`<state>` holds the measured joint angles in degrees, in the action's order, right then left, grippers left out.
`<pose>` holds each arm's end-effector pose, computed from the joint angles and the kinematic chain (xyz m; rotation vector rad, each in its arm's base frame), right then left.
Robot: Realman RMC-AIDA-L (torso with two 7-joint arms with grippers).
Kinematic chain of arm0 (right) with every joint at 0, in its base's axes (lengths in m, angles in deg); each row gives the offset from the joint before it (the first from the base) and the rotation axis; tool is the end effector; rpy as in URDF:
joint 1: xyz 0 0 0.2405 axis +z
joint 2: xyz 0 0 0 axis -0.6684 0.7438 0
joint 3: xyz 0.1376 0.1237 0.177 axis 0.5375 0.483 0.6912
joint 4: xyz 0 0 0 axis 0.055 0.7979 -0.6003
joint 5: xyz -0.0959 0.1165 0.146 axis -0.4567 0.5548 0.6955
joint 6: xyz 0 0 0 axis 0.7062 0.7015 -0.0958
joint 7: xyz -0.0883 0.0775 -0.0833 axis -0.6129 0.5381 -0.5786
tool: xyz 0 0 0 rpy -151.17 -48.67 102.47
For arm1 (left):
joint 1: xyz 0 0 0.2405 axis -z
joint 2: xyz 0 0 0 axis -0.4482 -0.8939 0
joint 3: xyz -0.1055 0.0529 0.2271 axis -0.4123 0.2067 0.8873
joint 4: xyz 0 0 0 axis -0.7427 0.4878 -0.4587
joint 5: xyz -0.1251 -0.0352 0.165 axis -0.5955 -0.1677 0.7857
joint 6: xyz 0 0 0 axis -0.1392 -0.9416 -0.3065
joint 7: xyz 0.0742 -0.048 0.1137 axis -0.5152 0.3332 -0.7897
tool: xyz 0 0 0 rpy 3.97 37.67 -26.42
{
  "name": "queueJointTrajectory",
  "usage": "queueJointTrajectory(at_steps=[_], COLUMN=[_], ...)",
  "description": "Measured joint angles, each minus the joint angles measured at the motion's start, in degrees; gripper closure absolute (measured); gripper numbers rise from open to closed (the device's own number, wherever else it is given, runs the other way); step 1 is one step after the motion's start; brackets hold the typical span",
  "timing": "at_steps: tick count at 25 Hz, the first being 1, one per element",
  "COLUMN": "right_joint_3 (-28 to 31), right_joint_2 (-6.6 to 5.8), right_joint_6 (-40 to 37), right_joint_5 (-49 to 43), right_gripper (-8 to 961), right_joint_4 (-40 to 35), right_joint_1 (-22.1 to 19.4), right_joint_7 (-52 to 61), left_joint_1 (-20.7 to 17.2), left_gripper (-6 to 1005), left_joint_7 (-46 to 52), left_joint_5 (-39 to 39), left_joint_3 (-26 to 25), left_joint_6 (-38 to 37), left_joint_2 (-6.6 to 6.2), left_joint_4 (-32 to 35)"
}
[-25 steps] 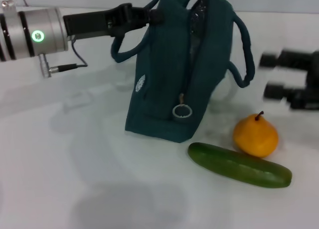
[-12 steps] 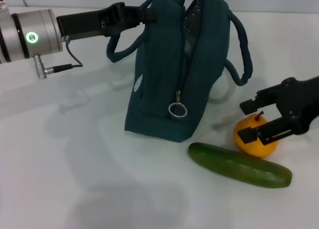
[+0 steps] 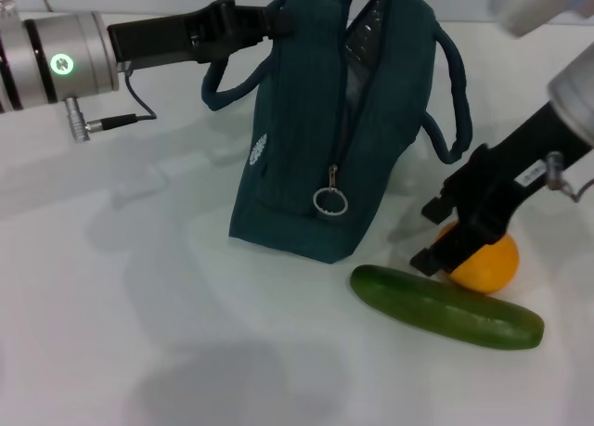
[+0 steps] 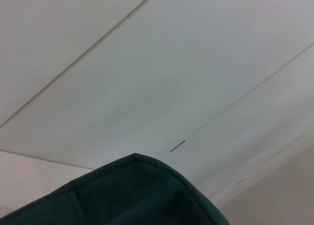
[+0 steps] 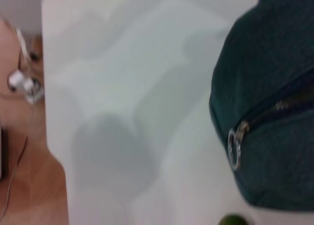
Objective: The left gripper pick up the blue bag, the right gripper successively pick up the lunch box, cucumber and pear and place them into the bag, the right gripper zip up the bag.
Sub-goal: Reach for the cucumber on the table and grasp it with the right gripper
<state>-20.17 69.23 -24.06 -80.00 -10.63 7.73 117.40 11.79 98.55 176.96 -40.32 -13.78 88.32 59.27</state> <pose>0.0917 0.3515 0.0029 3.0252 -0.5075 0.3930 -0.2067 0.3917 0.0256 -2.3894 -1.5150 -1.0967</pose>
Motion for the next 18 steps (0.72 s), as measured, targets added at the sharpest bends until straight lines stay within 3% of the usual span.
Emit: queueJointTrajectory(at_steps=[7,11,18], right_joint_3=[-2.0,-6.5,-10.5], right_joint_2=[0.34,0.55,0.63], right_joint_6=[1.6,3.7,7.6], right_joint_5=[-2.2,-2.5,-2.4], right_gripper=[208,207,206], right_joint_4=[7.3,9.8,11.4], right_joint_1=[4.0,5.7,6.3], right_joint_7=[1.0,2.0,2.5], left_joint_1=[0.4,0.5,0.7], left_gripper=[936,936,936], left_joint_7=[0.0,0.0,0.0], left_joint_5=[0.0,-0.1,-0.2], left_joint_3=[-0.2,-0.9,-1.5], left_joint_6=[0.0,0.0,0.1], left_joint_2=[-0.26,-0.68,-1.17], left_joint_4=[0.0,0.0,0.1])
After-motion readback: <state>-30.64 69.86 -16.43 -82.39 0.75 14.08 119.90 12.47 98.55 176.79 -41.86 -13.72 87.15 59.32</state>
